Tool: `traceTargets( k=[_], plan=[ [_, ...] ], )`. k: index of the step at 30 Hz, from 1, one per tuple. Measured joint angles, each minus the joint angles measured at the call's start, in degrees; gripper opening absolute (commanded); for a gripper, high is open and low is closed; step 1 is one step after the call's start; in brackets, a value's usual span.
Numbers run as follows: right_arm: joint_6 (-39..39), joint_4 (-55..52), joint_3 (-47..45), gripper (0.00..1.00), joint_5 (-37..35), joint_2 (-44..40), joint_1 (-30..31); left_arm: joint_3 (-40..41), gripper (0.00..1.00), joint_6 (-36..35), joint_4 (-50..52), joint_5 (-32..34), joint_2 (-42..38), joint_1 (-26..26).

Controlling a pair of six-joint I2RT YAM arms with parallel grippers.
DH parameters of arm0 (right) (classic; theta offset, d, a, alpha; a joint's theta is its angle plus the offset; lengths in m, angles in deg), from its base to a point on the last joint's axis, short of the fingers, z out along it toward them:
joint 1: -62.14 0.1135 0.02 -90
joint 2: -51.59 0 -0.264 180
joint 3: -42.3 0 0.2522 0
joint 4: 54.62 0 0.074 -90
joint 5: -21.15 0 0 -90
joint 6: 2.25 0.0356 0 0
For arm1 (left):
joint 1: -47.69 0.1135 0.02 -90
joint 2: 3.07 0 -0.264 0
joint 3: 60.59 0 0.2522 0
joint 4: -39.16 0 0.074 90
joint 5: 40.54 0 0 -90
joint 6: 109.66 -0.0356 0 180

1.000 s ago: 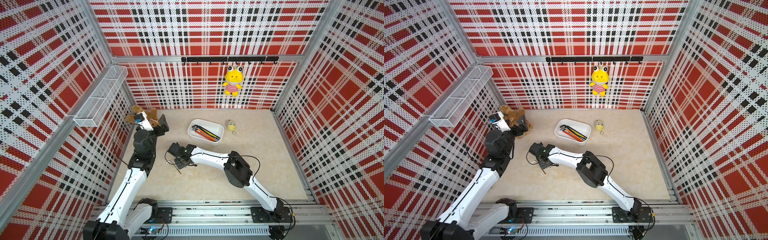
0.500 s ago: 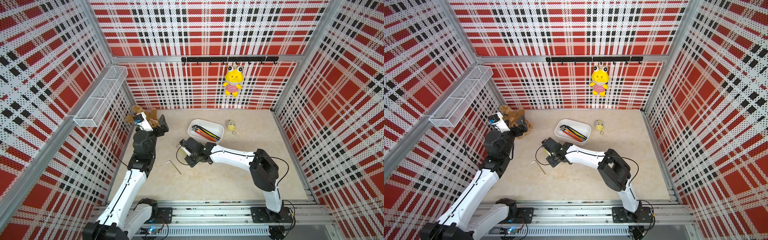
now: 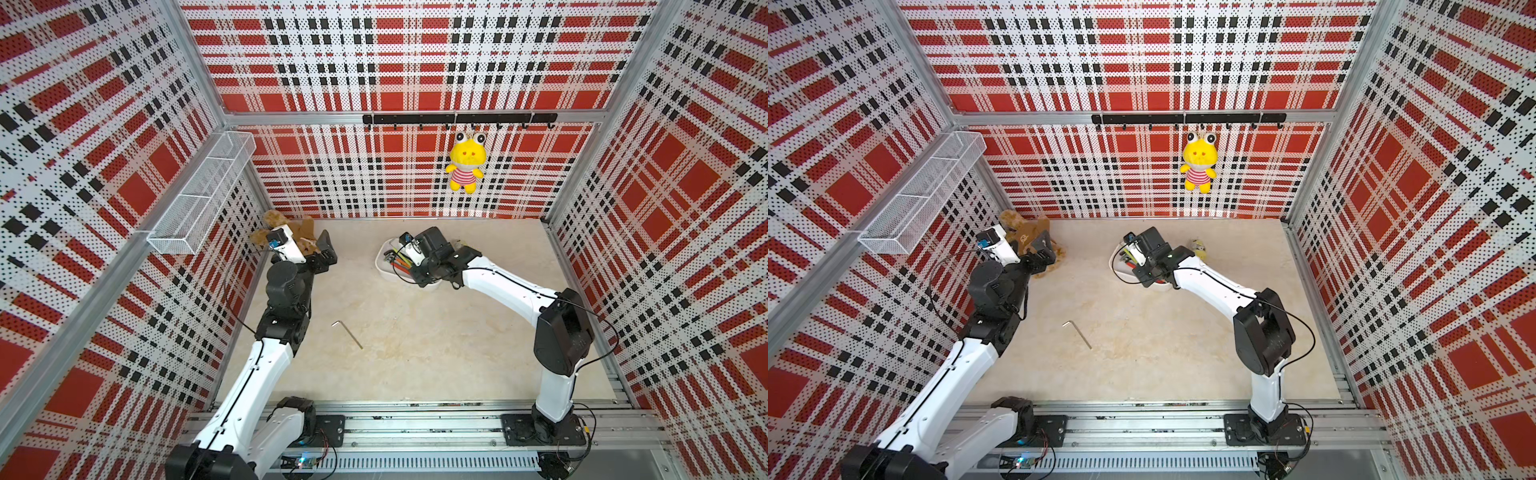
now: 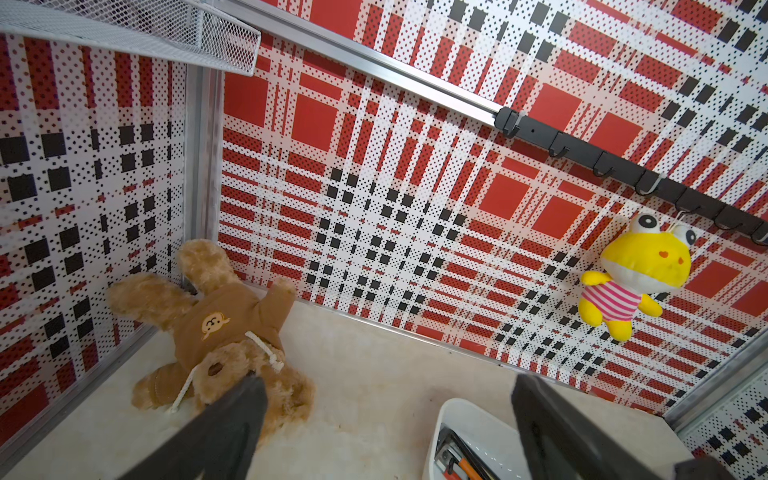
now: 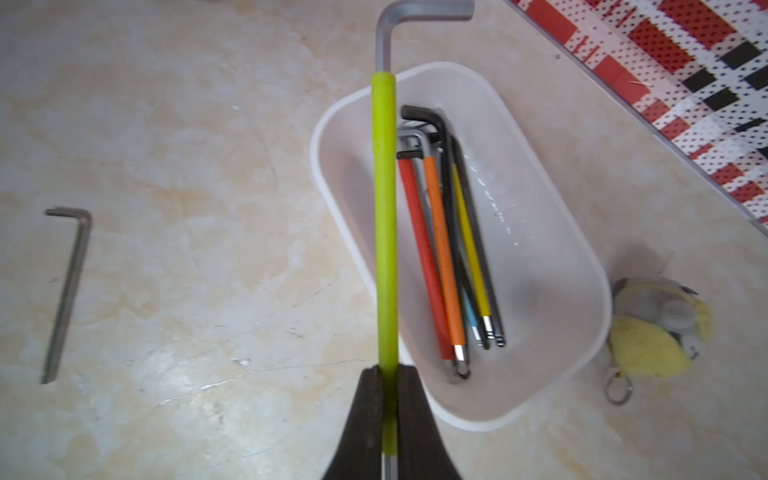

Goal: Put the hex key on the desktop into the storage box
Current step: Place the Allen key in the storage box.

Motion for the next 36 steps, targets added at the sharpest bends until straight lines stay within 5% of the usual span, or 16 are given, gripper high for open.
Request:
traceTargets(
  k=[17,36],
  plan=[
    [-7.06,-2.36,10.14,0.00,2.12,18.36,-4.35,0.02,0.99,0.00,-0.04,0.04,0.02,0.02],
    [-6.25,-6.29,19.04,0.00,3.76,26.14,-5.40,0.04,0.99,1.31,-0.31,-1.09,0.02,2.58]
  ],
)
